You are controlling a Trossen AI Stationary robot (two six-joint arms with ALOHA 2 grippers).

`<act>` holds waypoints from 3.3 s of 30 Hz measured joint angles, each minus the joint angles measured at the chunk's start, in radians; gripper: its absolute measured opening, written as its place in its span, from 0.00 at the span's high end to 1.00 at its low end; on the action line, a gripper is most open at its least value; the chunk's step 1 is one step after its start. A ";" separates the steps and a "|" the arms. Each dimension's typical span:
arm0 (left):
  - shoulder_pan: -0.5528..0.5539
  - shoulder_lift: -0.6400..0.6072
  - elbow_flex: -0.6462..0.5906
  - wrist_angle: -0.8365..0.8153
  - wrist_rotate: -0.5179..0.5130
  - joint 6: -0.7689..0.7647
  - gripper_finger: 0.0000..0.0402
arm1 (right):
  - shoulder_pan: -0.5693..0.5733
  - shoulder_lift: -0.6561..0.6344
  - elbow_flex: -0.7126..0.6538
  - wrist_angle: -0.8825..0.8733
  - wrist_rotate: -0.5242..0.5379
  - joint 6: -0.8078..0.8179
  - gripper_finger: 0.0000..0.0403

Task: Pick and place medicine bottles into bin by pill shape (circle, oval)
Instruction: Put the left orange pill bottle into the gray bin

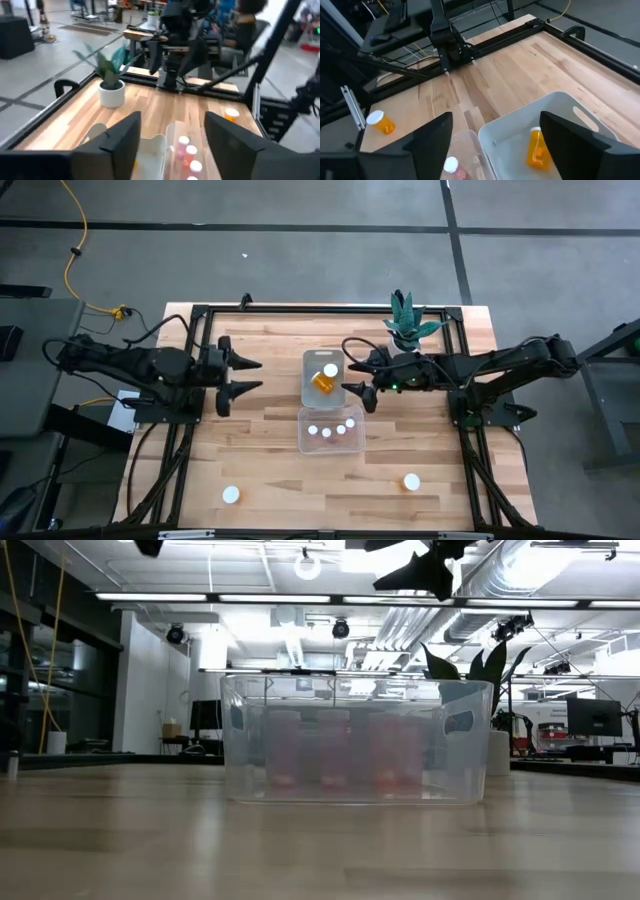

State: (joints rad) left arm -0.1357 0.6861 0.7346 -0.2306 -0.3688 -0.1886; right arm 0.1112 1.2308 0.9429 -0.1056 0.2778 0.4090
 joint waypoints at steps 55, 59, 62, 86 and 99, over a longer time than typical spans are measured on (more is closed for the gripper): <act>-0.737 0.888 0.372 -0.587 0.181 -0.751 0.33 | -0.072 -0.002 0.000 -0.180 -0.046 0.002 1.00; -0.737 0.914 0.372 -0.578 0.177 -0.751 0.33 | -0.072 -0.002 0.000 -0.183 -0.045 0.009 1.00; -0.737 0.929 0.371 -0.578 0.179 -0.772 0.33 | -0.072 -0.002 0.000 -0.183 -0.045 0.010 1.00; -0.772 0.991 0.371 -0.579 0.176 -0.857 0.33 | -0.072 -0.002 0.000 -0.201 -0.004 0.020 1.00; -0.776 1.027 0.371 -0.577 0.213 -0.856 0.33 | -0.072 -0.002 0.000 -0.203 0.003 0.020 1.00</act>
State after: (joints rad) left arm -0.9118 1.7135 1.1057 -0.8074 -0.1561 -1.0447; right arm 0.0391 1.2289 0.9428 -0.3081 0.2806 0.4290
